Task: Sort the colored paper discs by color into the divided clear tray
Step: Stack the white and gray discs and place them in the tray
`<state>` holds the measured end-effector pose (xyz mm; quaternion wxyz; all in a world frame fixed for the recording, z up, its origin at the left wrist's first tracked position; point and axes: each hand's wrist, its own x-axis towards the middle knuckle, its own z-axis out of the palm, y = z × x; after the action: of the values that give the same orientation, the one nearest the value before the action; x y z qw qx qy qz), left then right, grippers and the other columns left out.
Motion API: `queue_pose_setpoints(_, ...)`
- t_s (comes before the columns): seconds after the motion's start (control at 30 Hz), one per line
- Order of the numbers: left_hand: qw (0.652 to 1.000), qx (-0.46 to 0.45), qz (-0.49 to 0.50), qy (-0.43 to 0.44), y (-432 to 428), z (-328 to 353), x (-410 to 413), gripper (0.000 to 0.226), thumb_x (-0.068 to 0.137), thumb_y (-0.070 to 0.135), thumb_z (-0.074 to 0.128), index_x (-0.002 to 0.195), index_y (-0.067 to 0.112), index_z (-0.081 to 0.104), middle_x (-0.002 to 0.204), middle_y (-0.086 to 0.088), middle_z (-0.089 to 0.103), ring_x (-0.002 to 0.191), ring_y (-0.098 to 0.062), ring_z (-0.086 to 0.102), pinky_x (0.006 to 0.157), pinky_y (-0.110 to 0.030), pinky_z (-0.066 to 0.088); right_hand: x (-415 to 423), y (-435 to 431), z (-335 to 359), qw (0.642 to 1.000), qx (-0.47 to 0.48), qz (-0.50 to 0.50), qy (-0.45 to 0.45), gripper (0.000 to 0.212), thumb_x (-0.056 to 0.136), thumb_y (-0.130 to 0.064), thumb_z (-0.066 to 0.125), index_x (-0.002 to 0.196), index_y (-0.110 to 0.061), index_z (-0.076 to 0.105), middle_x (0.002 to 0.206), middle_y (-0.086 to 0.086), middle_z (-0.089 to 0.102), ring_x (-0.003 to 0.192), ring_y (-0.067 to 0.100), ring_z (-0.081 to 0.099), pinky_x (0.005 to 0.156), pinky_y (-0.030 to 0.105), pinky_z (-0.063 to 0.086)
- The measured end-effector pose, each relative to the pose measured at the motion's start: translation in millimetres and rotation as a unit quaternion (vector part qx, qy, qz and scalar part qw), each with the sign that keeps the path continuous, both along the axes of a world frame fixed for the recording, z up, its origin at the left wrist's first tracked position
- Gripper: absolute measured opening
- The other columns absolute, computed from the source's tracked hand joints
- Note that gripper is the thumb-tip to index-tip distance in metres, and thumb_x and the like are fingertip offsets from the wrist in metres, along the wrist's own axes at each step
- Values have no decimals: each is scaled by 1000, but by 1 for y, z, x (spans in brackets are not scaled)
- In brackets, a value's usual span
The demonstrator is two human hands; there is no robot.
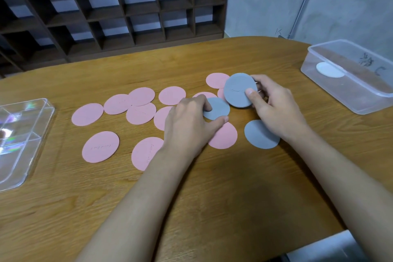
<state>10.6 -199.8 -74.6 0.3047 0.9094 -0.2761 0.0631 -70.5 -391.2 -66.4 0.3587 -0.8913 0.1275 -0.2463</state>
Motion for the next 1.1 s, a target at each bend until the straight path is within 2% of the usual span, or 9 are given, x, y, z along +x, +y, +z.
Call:
queue_pose_setpoints(0.3, 998, 5, -6, -63, 2, 2, 0, 40, 87, 58, 69, 106, 22, 72, 93, -2, 72, 90, -27, 64, 75, -39, 51, 0, 0, 2, 1000, -7, -9, 7, 29, 106, -23, 55, 134, -21, 61, 97, -1, 67, 82, -6, 55, 68, 5, 38)
queue_pose_setpoints(0.4, 997, -1, -3, -80, 3, 2, 0, 37, 98, 56, 55, 97, 24, 74, 80, 1, 73, 78, -28, 65, 65, -37, 47, 0, 1, 2, 1000, -8, -7, 2, 28, 106, -22, 55, 133, -20, 62, 93, -4, 66, 80, -7, 55, 68, 5, 38)
queue_pose_setpoints(0.53, 994, -14, 13, -112, 7, 3, 5, 36, 109, 41, 41, 102, 19, 68, 76, -4, 68, 72, -33, 62, 57, -37, 36, 1, 1, 1, 1000, -3, -4, 1, 28, 106, -22, 55, 133, -20, 62, 95, -6, 66, 81, -9, 55, 70, 5, 38)
queue_pose_setpoints(0.63, 989, -73, 17, -124, 11, 3, 9, 28, 110, 31, 43, 102, 14, 63, 82, -6, 66, 75, -33, 59, 58, -41, 42, 0, 1, 2, 1000, 2, -1, -1, 28, 106, -22, 55, 133, -22, 62, 96, -8, 66, 83, -10, 55, 72, 6, 39)
queue_pose_setpoints(0.73, 983, -163, 9, -82, 13, 2, 11, 22, 109, 26, 46, 100, 15, 63, 83, 2, 65, 76, -22, 57, 66, -40, 46, 1, 1, 0, 1000, 17, 6, -15, 30, 105, -22, 57, 134, -27, 61, 93, -1, 67, 81, 3, 61, 73, 18, 46)
queue_pose_setpoints(0.8, 980, -192, -5, -42, 13, 3, 11, 20, 109, 22, 49, 97, 16, 65, 81, 9, 64, 77, -10, 54, 68, -25, 42, 2, 0, -2, 999, 45, 17, -23, 40, 104, -20, 58, 142, -31, 58, 99, 10, 67, 77, 18, 64, 78, 30, 53)
queue_pose_setpoints(0.87, 979, -203, -21, -9, 13, 3, 10, 21, 108, 19, 51, 96, 15, 67, 74, 12, 63, 77, -6, 58, 68, -17, 42, 2, 0, -3, 996, 69, 41, -34, 49, 104, -17, 58, 149, -36, 52, 106, 12, 66, 70, 16, 65, 79, 29, 55)
queue_pose_setpoints(0.97, 974, -217, -45, 38, 10, 1, 7, 17, 107, 19, 54, 102, 18, 70, 65, 4, 67, 65, -11, 66, 69, -30, 54, 1, 3, -2, 996, 59, 61, -27, 51, 105, -15, 56, 151, -39, 50, 99, 11, 67, 70, 10, 66, 79, 32, 59)
queue_pose_setpoints(1.1, 975, -208, -58, 47, 8, 2, 2, 20, 100, 21, 64, 118, 25, 73, 76, 6, 73, 75, -12, 72, 76, -32, 57, 0, 5, -1, 996, 51, 78, -12, 50, 107, -16, 53, 150, -40, 50, 98, 7, 68, 75, 15, 68, 83, 43, 60)
